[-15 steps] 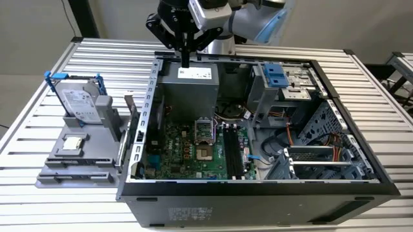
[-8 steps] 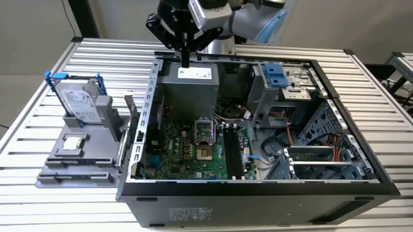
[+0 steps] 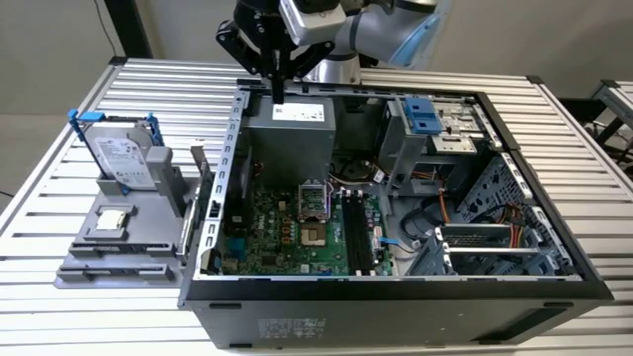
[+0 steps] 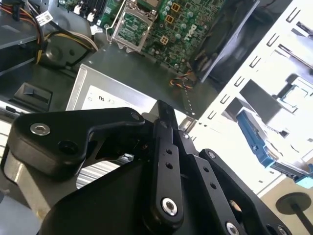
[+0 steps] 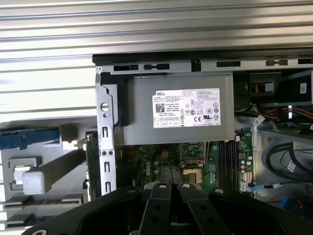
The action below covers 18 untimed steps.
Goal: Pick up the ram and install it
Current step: 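Reach for the ram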
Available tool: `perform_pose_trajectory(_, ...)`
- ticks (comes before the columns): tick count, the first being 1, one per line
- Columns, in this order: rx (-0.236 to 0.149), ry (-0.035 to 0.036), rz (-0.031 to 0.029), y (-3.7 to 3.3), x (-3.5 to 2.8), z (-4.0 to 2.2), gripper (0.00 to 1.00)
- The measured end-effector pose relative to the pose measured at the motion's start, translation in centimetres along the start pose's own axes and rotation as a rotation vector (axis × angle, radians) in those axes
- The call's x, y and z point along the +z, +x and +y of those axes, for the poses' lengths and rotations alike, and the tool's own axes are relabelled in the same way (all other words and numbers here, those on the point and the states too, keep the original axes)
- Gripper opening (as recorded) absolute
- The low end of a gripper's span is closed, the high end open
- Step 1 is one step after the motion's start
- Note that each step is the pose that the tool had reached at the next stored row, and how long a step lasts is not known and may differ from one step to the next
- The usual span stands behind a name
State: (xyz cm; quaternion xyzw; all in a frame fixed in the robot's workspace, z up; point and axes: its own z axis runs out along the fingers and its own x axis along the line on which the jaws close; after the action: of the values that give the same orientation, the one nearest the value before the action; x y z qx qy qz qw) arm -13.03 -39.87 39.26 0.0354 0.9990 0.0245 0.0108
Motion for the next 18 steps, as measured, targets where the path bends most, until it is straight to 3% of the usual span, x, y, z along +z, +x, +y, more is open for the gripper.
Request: perform_pose_trajectory(18, 0.000, 0.0001, -0.0003, 2.76, -0.07, -0.17, 0.00)
